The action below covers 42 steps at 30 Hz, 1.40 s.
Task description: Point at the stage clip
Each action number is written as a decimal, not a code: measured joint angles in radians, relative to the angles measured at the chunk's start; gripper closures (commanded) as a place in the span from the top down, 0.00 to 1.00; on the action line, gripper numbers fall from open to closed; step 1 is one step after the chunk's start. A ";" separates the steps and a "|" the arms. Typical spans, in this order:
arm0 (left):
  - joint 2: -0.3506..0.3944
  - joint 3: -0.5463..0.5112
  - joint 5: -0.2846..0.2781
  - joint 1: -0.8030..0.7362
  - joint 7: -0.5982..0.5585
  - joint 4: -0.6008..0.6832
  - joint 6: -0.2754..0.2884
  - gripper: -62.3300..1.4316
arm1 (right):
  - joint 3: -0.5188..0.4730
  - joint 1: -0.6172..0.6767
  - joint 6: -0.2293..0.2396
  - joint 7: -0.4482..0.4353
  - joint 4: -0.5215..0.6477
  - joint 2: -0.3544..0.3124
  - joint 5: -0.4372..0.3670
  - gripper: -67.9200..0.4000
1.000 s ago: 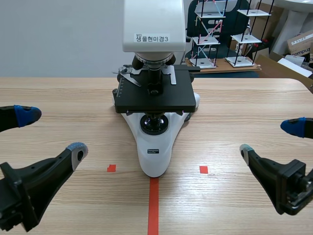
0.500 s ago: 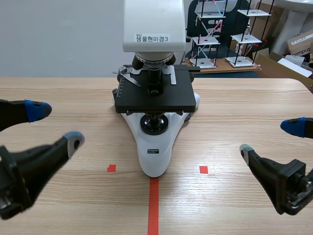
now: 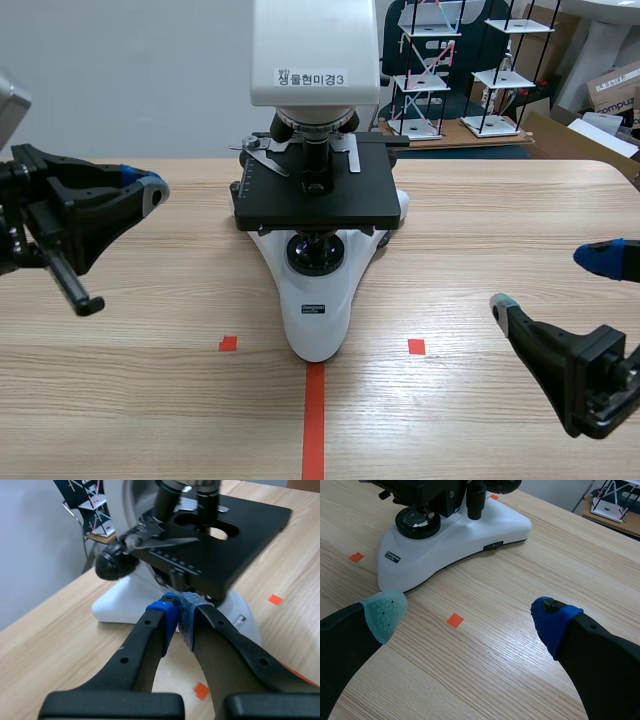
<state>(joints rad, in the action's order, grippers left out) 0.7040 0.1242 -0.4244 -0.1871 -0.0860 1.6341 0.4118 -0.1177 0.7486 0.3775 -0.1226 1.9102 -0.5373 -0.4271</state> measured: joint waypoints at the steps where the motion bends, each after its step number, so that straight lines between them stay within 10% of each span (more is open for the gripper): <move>1: 0.000 0.017 0.000 0.031 0.000 -0.018 0.000 0.06 | 0.000 0.000 0.000 0.000 0.000 0.000 0.000 0.81; 15: -0.010 0.268 0.000 0.317 0.000 -0.161 -0.004 0.06 | 0.000 0.000 0.000 0.000 0.000 0.000 0.000 0.81; 42: -0.075 0.271 0.005 0.395 0.006 -0.312 -0.034 0.06 | 0.000 0.000 0.000 0.000 0.000 0.000 0.000 0.81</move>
<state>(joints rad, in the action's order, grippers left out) 0.6289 0.3950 -0.4198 0.2081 -0.0799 1.3220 0.3782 -0.1177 0.7486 0.3775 -0.1226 1.9102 -0.5373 -0.4271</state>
